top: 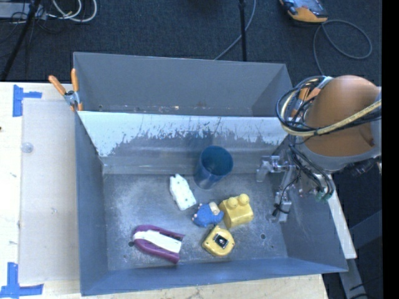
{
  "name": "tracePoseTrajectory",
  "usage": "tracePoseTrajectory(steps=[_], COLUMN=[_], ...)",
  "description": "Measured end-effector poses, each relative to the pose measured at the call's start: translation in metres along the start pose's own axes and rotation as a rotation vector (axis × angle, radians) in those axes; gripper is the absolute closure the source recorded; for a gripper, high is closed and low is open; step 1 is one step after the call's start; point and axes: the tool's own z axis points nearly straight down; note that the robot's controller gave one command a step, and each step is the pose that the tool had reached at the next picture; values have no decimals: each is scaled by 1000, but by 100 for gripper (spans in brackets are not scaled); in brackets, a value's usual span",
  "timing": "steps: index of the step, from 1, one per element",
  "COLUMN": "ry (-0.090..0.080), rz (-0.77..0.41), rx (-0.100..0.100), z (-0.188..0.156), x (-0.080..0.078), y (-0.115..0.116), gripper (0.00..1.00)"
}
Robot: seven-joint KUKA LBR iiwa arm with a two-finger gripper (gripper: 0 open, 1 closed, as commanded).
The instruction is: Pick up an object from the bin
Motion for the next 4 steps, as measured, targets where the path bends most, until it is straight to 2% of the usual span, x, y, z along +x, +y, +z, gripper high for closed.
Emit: tracePoseTrajectory(steps=[1, 2, 3, 4], ry=[-6, 3, -6, -1], rz=[-15, -155, -146, -163], rx=[3, -2, 2, 0], z=[32, 71, 103, 124], x=[7, -5, -27, -29], y=[26, 57, 61, 59], gripper=[0, 0, 0, 0])
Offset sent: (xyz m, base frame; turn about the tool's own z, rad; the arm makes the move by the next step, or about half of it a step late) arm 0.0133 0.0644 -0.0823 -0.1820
